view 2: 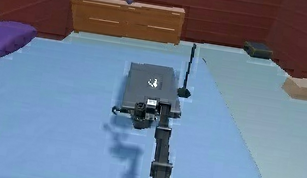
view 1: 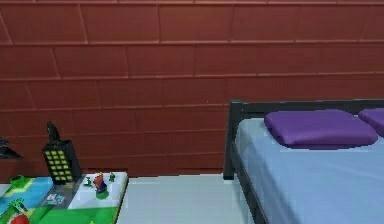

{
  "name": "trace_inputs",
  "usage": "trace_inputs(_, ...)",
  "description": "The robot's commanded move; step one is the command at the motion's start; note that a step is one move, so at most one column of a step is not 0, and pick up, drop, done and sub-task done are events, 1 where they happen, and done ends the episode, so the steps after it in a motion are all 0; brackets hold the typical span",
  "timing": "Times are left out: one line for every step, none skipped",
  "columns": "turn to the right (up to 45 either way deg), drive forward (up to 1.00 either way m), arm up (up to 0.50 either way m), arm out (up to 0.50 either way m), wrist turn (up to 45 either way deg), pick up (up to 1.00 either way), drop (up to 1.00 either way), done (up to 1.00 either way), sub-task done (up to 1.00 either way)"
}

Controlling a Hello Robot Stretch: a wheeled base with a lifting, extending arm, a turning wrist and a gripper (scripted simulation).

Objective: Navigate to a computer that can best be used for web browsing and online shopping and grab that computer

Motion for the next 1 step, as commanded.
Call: trace_inputs(0.0, 0.0, 0.0, 0.0, 0.0, 0.0, 0.0, 1.0, 0.0)
